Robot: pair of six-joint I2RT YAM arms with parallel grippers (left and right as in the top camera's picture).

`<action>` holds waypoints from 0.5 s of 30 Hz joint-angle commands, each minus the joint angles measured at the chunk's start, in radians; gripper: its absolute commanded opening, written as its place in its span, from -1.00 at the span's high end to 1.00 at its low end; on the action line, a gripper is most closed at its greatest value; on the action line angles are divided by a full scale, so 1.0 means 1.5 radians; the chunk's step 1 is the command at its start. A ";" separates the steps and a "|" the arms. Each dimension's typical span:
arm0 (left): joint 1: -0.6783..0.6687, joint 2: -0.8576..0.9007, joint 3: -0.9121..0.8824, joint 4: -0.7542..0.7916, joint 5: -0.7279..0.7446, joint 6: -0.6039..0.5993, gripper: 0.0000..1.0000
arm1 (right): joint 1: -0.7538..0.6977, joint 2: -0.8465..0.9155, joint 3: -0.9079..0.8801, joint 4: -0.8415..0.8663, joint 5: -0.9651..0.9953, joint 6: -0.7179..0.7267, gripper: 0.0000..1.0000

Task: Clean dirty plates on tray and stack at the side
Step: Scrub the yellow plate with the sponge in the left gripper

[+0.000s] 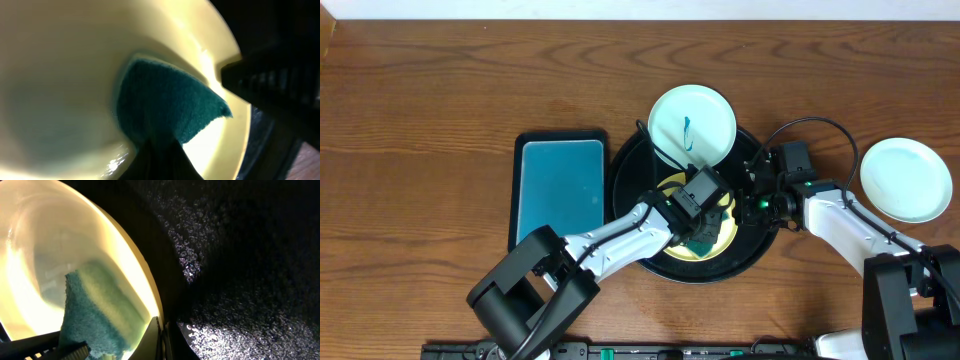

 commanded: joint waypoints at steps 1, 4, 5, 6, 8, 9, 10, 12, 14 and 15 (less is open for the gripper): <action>-0.007 0.018 -0.014 -0.060 -0.068 -0.006 0.85 | 0.002 -0.003 -0.003 -0.002 0.006 0.004 0.98; 0.010 0.018 -0.014 -0.070 -0.141 -0.007 0.85 | 0.002 -0.003 -0.003 -0.002 0.006 0.004 0.98; 0.017 0.018 -0.014 -0.069 -0.155 -0.007 0.85 | 0.002 -0.003 -0.003 -0.003 0.006 0.004 0.98; 0.027 0.018 -0.014 -0.069 -0.171 -0.013 0.85 | 0.002 -0.003 -0.003 -0.003 0.006 0.004 0.98; 0.048 0.018 -0.014 -0.069 -0.195 -0.033 0.85 | 0.002 -0.003 -0.003 -0.004 0.006 0.004 0.98; 0.057 0.018 -0.014 -0.067 -0.196 -0.036 0.85 | 0.002 -0.003 -0.003 -0.004 0.006 0.004 0.98; 0.068 0.018 -0.014 -0.063 -0.195 -0.036 0.85 | 0.002 -0.003 -0.003 -0.004 0.006 0.004 0.97; 0.089 0.017 -0.013 -0.057 -0.195 -0.036 0.85 | 0.002 -0.003 -0.003 -0.004 0.006 0.004 0.98; 0.104 0.016 -0.009 -0.059 -0.186 -0.035 0.85 | 0.002 -0.003 -0.003 -0.004 0.006 0.004 0.98; 0.109 0.013 -0.008 -0.060 -0.180 -0.028 0.85 | 0.002 -0.003 -0.003 -0.004 0.006 0.004 0.97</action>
